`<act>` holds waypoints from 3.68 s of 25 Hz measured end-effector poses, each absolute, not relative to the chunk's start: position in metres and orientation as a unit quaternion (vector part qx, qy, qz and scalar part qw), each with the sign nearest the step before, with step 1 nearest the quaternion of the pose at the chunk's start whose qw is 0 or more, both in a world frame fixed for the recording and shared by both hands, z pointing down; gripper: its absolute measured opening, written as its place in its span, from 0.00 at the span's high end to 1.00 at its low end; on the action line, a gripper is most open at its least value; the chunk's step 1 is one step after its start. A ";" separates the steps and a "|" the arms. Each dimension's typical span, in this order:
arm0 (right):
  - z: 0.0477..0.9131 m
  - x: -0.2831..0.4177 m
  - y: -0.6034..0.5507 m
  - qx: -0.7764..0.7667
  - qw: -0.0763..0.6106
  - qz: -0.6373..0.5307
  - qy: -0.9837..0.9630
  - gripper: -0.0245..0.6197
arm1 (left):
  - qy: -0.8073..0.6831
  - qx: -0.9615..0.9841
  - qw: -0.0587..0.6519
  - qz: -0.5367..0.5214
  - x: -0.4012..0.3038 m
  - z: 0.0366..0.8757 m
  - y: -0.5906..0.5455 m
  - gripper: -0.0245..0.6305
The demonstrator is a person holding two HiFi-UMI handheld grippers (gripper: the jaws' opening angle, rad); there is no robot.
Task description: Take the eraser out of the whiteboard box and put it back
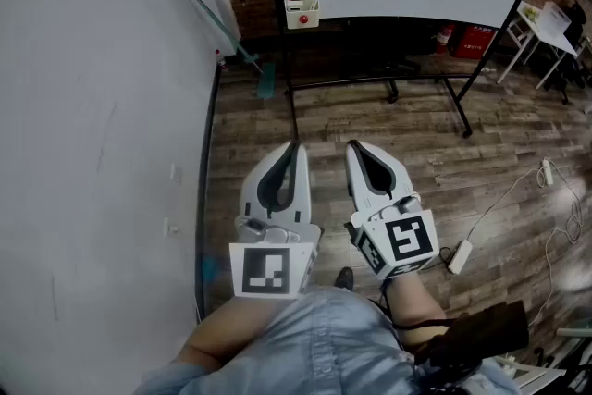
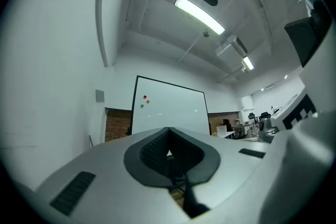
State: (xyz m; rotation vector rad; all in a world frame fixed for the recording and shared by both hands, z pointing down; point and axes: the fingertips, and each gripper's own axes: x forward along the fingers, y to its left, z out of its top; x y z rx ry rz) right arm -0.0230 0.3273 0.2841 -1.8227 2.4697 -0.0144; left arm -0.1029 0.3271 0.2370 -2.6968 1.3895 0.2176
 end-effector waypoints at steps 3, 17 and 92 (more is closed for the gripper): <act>0.283 -0.021 0.326 -0.589 0.035 0.001 0.807 0.97 | 0.457 -0.885 0.046 0.074 -0.099 0.237 0.326 0.96; 0.282 0.017 0.326 -0.562 0.056 -0.009 0.825 0.97 | 0.472 -0.878 0.045 0.066 -0.057 0.244 0.324 0.96; 0.301 0.063 -0.170 -0.427 0.011 -0.010 0.904 0.96 | 0.541 -0.838 0.053 0.046 0.012 0.254 -0.161 0.96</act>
